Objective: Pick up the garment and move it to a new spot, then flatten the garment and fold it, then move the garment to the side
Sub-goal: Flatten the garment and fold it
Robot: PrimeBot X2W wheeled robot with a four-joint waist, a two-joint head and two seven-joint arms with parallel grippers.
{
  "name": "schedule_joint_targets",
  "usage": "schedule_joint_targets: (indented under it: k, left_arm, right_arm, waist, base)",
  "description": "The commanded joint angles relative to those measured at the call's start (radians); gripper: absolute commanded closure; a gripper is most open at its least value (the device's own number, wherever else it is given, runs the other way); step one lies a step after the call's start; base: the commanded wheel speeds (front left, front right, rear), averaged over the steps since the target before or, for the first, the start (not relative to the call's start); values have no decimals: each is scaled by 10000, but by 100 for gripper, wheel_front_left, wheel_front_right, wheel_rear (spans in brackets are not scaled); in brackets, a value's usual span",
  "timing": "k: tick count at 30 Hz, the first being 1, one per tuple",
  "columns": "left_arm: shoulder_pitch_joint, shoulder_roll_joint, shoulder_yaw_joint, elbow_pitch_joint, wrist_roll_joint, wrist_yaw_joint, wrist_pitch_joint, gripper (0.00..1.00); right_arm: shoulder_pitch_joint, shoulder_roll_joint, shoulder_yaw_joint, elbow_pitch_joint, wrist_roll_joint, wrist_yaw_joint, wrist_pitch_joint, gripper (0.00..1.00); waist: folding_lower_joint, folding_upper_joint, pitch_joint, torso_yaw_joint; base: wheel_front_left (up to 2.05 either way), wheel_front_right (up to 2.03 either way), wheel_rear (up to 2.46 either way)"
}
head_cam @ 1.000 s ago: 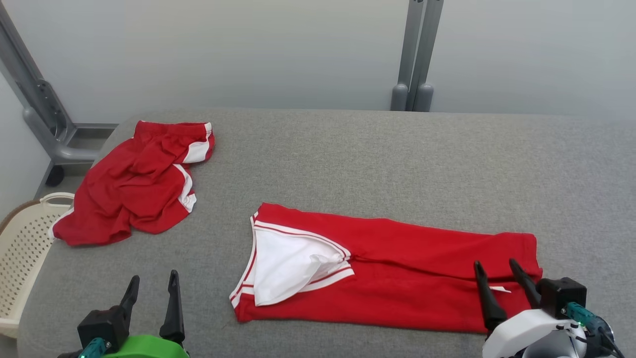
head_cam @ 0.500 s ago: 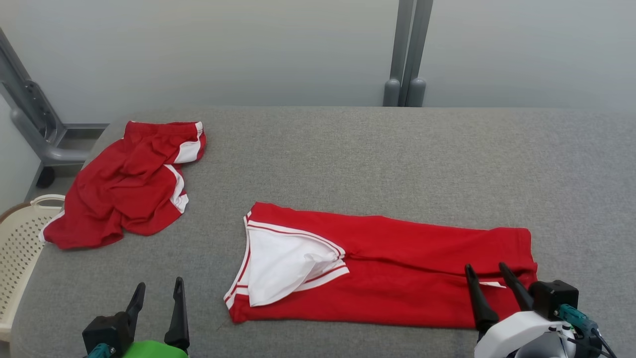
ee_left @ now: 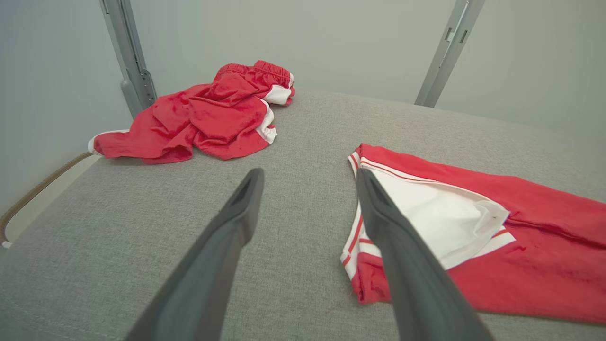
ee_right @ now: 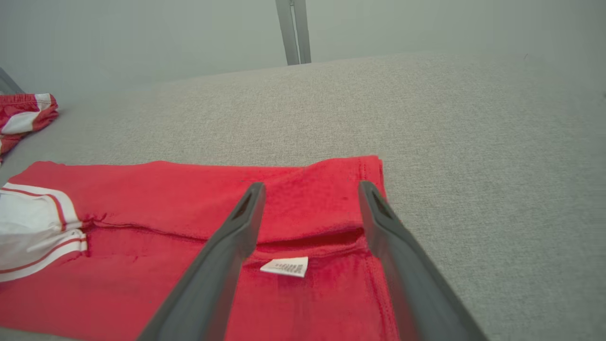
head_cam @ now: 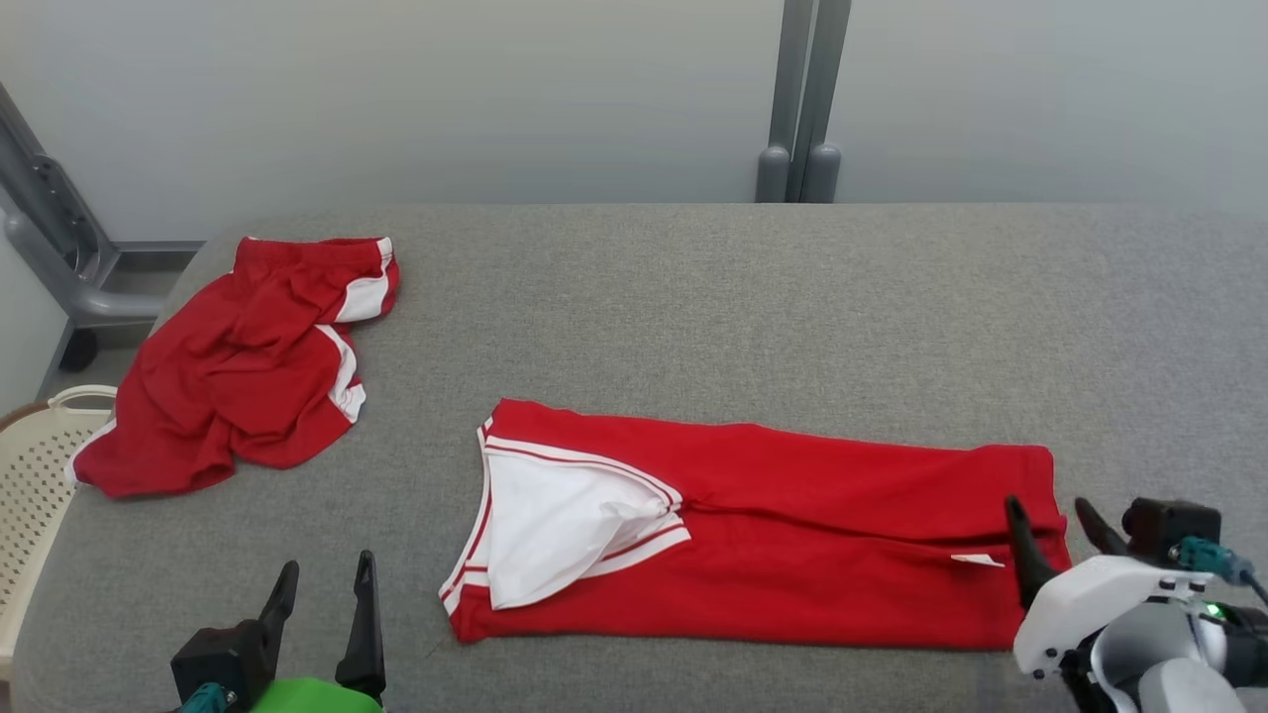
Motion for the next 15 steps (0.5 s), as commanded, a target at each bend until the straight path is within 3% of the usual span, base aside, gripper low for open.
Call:
schedule_joint_targets:
  k: [1, 8, 15]
  left_arm:
    - [-54, 12, 12, -23, -57, -19, 11, 0]
    - [-268, -39, -120, -86, -62, -101, 27, 0]
    - [-535, -96, -217, -105, -39, -169, 13, 0]
  right_arm:
    - [-140, -38, -148, -9, -107, -4, 195, 0]
    - [-1071, -32, -1502, 84, -1275, -3, 2697, 0]
    - [-1803, -33, -2115, 683, -2029, -4, 3485, 0]
  waist:
    - [0, 0, 33, -8]
    - [0, 0, 317, 91]
    - [0, 0, 816, 288]
  base:
    - [0, 0, 0]
    - [0, 0, 0]
    - [0, 0, 0]
